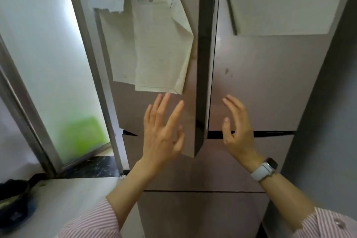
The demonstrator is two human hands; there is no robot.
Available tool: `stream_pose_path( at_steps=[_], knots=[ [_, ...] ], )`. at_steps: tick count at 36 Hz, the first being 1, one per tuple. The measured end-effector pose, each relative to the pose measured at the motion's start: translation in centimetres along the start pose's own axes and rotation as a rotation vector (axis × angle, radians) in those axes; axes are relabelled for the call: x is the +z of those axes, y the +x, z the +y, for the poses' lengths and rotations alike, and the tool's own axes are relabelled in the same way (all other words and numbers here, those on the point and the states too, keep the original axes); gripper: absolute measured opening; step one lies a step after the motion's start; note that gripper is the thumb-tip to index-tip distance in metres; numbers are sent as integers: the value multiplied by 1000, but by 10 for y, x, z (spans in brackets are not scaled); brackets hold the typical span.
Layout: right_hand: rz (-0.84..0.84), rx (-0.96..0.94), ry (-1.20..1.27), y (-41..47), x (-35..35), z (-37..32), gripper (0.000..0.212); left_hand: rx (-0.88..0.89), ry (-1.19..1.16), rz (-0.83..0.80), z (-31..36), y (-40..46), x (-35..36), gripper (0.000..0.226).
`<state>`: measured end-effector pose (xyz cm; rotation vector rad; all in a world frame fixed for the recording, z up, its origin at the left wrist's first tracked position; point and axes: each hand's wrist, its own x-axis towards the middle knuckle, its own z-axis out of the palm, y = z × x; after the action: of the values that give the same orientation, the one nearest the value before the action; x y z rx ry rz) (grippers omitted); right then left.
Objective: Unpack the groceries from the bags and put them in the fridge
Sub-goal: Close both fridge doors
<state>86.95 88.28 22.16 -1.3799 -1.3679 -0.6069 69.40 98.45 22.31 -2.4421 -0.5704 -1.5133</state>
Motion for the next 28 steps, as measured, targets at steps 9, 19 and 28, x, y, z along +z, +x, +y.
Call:
stream_pose_path(
  at_steps=[9, 19, 28],
  knots=[
    [-233, -388, -569, 59, 37, 8, 62, -87, 234, -76, -41, 70, 48, 67],
    [-112, -545, -651, 78, 71, 51, 77, -29, 182, 95, -63, 78, 99, 65],
    [-275, -397, -859, 96, 76, 78, 75, -108, 257, -35, -60, 91, 120, 69]
  ],
)
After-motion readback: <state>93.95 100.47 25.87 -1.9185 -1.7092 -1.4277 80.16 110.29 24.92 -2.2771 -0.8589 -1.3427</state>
